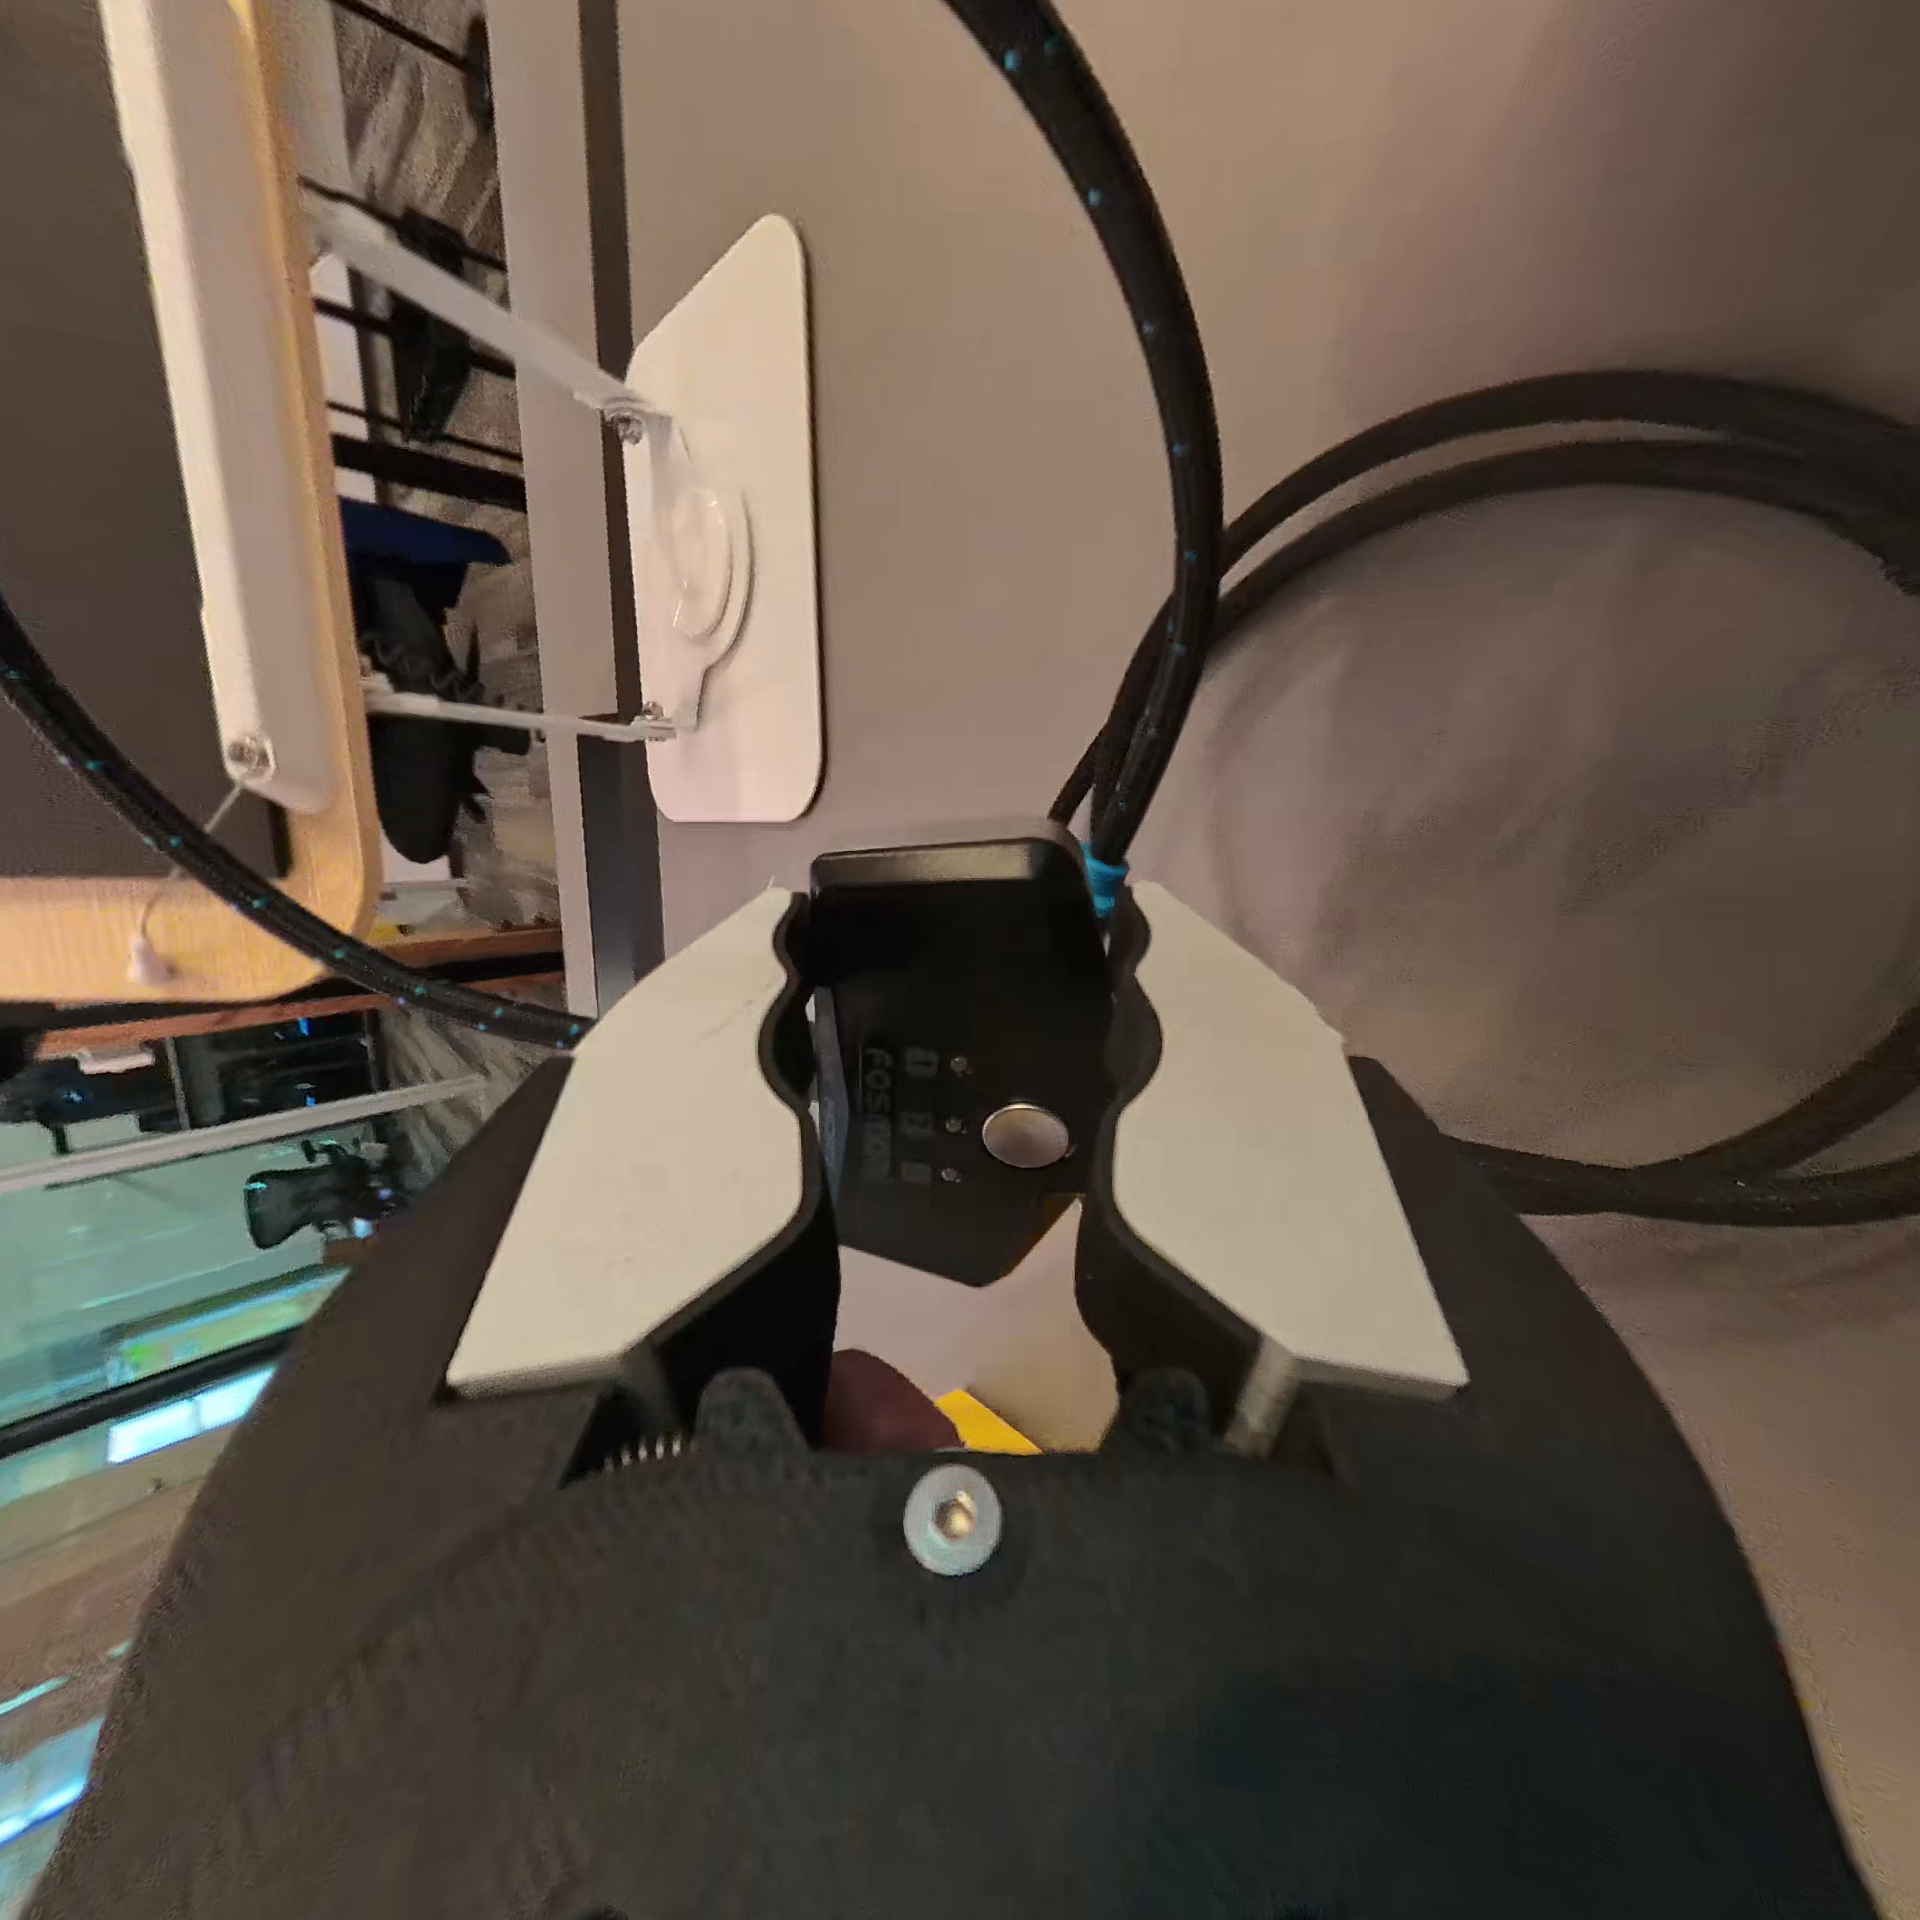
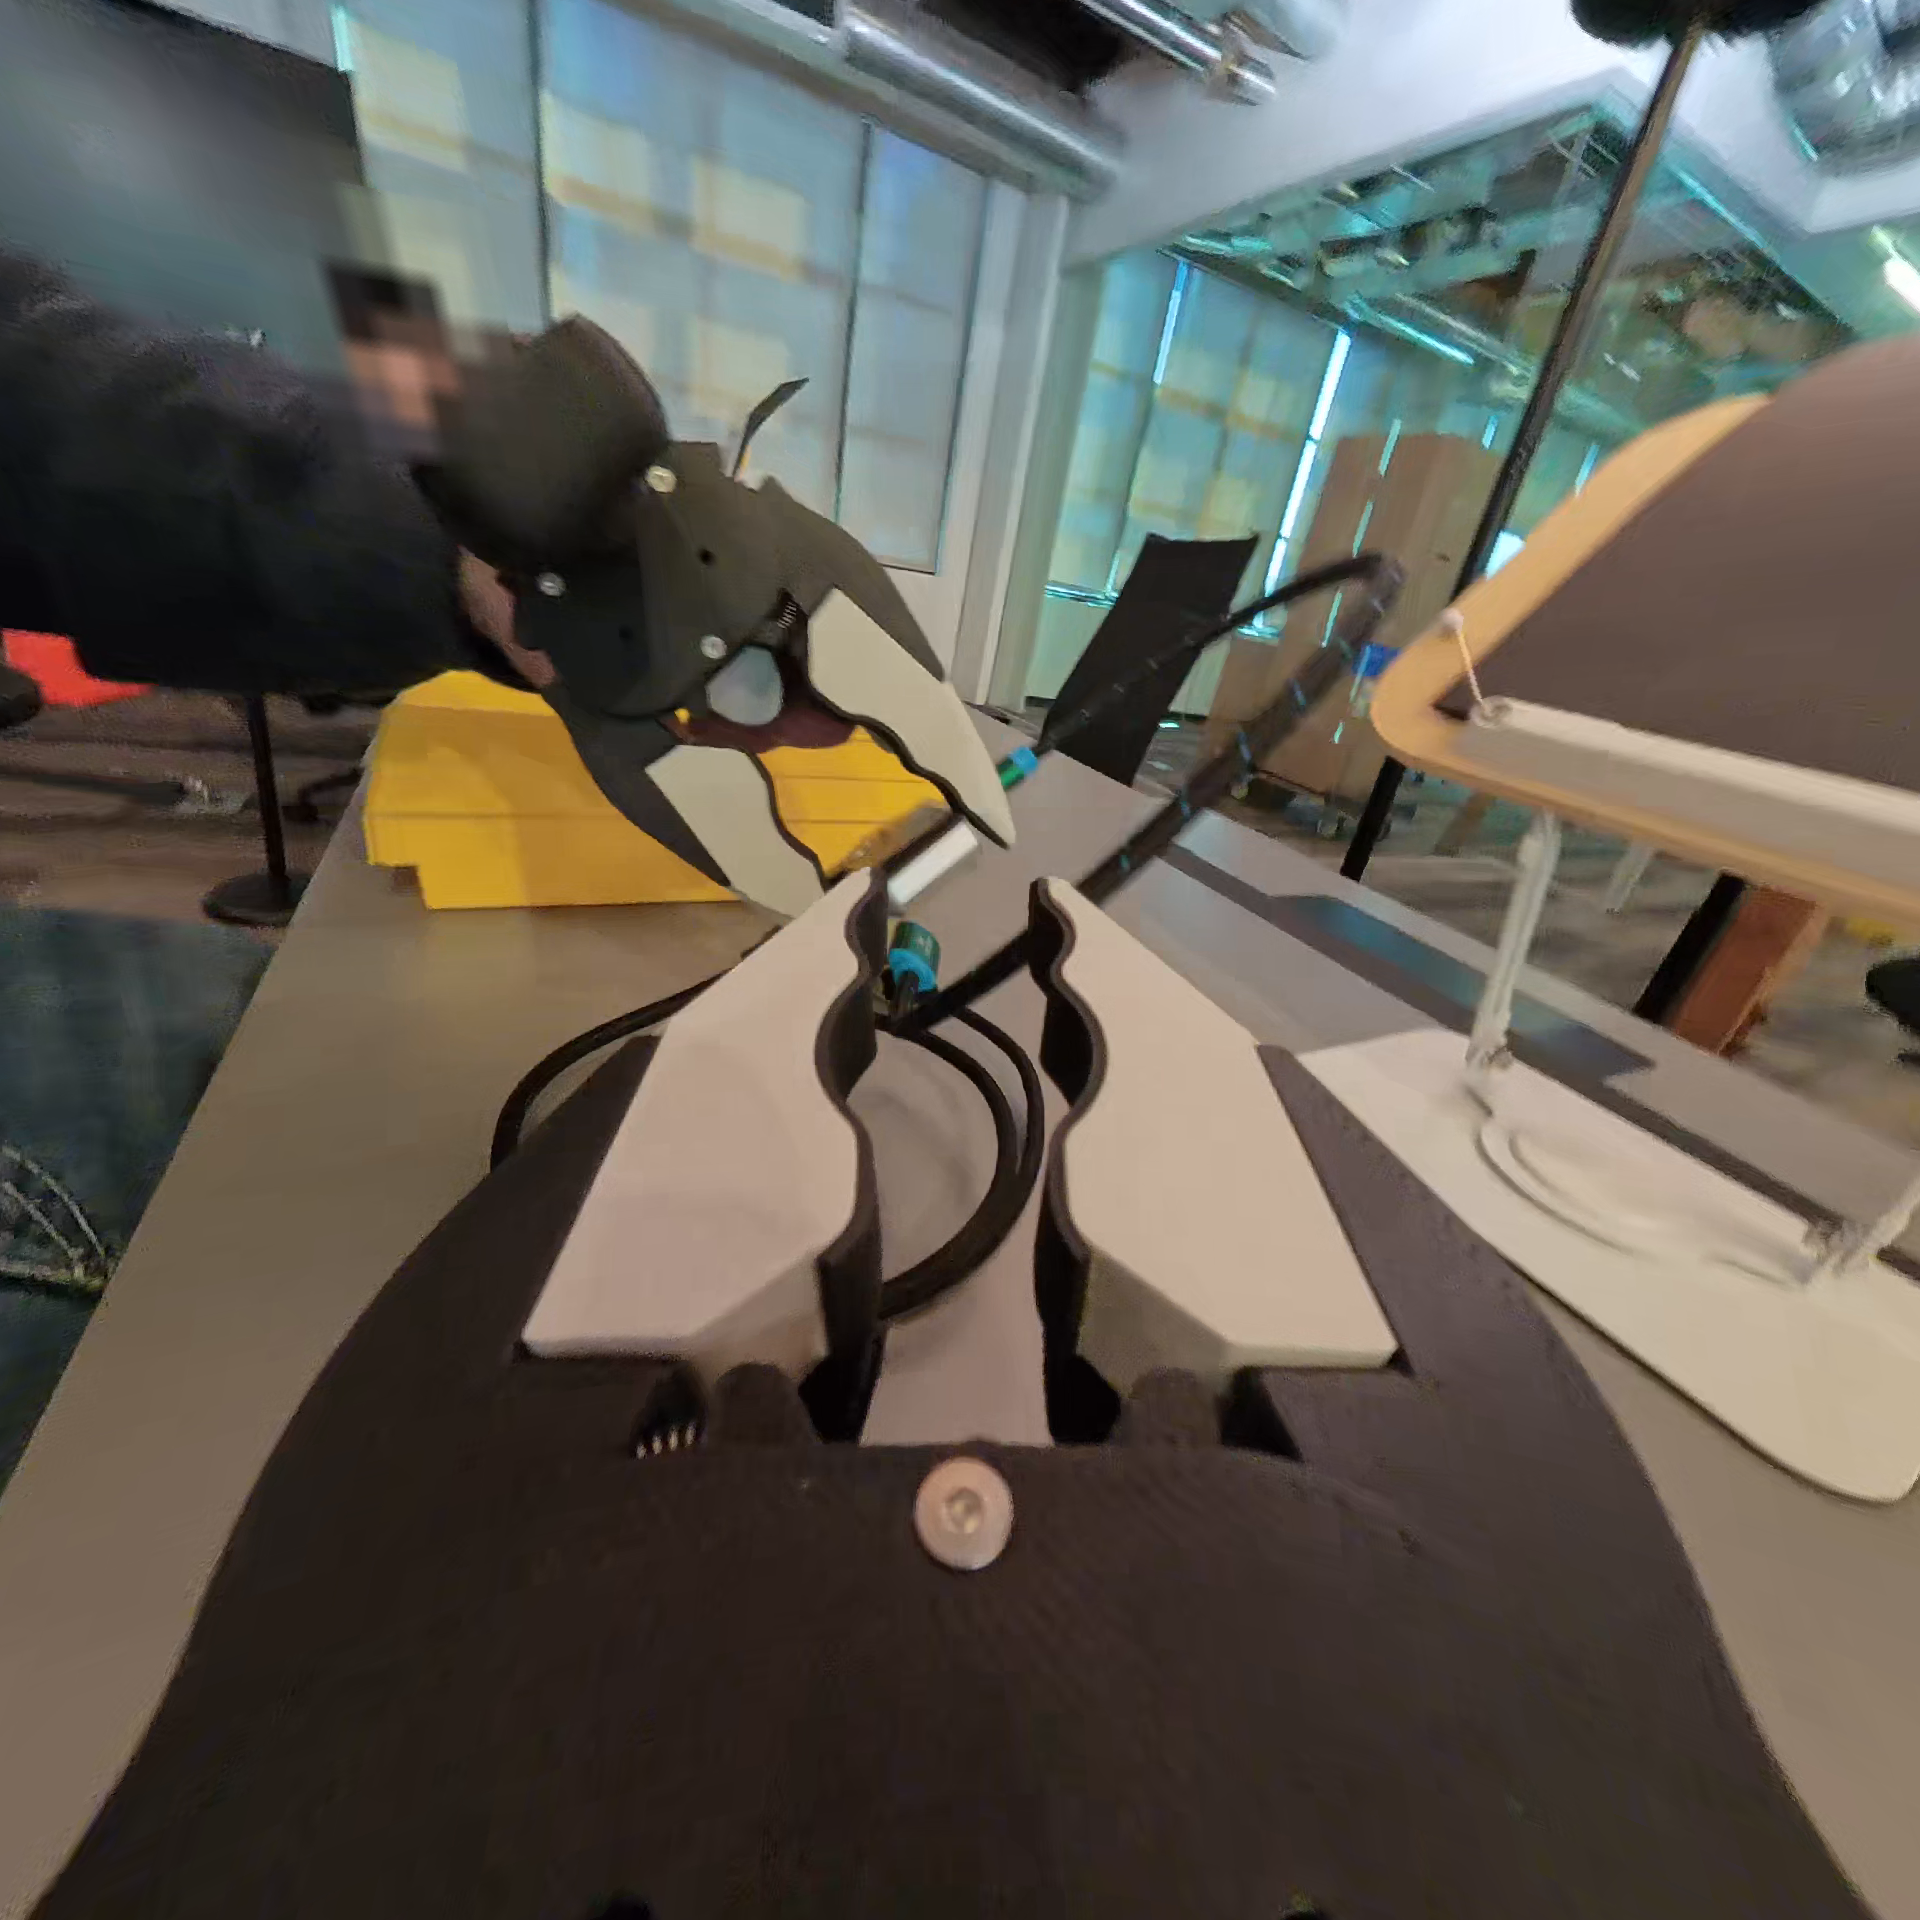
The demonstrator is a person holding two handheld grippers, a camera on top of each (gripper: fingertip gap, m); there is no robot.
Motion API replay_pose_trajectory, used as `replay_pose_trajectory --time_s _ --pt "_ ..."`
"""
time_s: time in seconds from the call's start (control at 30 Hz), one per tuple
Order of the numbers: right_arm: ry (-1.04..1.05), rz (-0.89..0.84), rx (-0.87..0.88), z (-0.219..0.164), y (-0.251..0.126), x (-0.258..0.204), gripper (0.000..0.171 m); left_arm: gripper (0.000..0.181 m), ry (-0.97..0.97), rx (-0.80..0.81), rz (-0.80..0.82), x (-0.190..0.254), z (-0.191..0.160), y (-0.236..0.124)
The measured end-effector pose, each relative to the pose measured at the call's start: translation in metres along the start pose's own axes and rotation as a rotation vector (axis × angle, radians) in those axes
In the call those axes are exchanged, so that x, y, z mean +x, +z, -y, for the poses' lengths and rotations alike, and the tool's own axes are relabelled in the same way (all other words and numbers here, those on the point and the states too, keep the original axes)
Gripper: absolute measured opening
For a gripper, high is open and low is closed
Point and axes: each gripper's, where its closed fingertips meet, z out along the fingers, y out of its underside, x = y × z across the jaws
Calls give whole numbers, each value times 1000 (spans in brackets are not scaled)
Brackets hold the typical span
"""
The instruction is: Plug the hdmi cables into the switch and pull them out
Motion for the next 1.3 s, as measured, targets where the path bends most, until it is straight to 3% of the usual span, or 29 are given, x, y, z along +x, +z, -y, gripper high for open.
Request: replay_pose_trajectory --time_s 0.17,0.3,0.47,0.63,0.8,0.87,0.9,1.07,1.2,1.3 --pt "-71 59 18 5 4 -18 22 54 115 -23 0 17 9 7" --pt "-38 -20 73 15 -3 1 25 54 238 -55 6 28 15 13" --pt "50 -137 224 37 -25 32 41 53 440 -105 16 37 13 20" --pt "26 -178 72 12 -11 44 57 53 617 -112 -35 54 11 22" --pt "48 -63 -183 -37 11 28 37 54 761 -78 -85 71 15 20" --pt "89 -75 -262 -53 10 33 7 53 795 -80 -117 79 11 21" --pt "119 -72 -291 -59 8 34 0 54 807 -77 -125 83 9 22" --pt "157 -134 -356 -71 2 45 0 52 636 -111 -113 84 7 22" --pt "202 -178 -314 -66 -3 55 0 82 346 -247 -147 75 -11 12" --pt "208 -176 -312 -66 -4 54 0 89 137 -244 -180 70 -15 0"
